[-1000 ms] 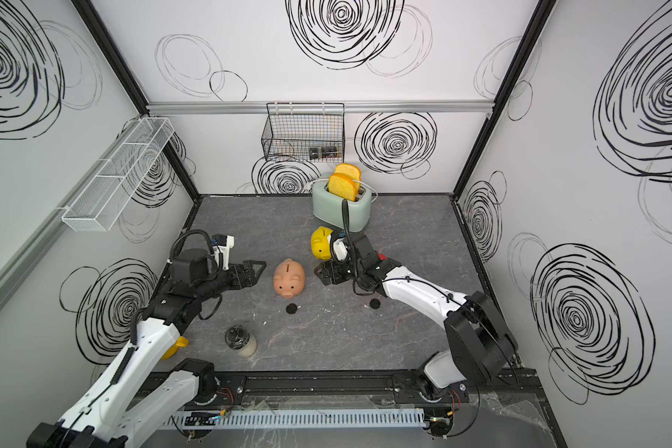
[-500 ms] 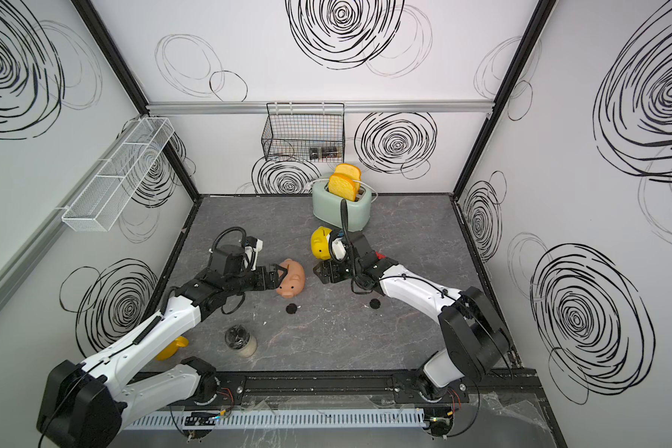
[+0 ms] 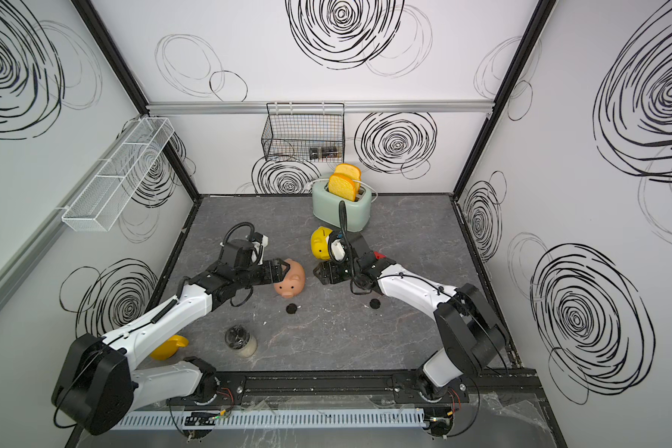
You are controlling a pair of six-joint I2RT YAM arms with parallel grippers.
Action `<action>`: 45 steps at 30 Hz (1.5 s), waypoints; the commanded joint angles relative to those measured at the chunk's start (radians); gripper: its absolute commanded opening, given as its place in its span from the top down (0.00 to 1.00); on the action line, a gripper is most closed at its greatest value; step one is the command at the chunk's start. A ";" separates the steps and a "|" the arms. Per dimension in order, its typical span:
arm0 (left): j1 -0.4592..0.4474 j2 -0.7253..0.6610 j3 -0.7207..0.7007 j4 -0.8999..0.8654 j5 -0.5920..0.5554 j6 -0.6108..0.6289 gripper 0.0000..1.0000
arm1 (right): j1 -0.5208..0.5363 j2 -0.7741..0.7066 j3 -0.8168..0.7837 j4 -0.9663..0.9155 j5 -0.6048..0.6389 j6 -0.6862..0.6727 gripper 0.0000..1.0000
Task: Close piggy banks
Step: Move the piggy bank to the center of the board.
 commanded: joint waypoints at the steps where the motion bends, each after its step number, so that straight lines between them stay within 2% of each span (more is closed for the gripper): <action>1: -0.004 -0.005 -0.004 0.049 -0.008 -0.022 0.24 | 0.005 0.018 0.025 0.011 -0.010 0.011 0.22; 9: -0.014 -0.040 -0.056 0.043 -0.052 -0.043 0.29 | 0.018 0.051 0.043 0.015 -0.016 0.019 0.24; 17: -0.016 -0.037 -0.107 0.077 -0.049 -0.065 0.41 | 0.035 0.093 0.069 0.005 -0.016 0.027 0.24; 25: -0.025 -0.036 -0.129 0.093 -0.046 -0.072 0.48 | 0.040 0.122 0.088 -0.002 -0.019 0.030 0.25; 45: -0.017 -0.036 -0.129 0.107 -0.064 -0.074 0.50 | 0.049 0.150 0.101 0.001 -0.028 0.027 0.26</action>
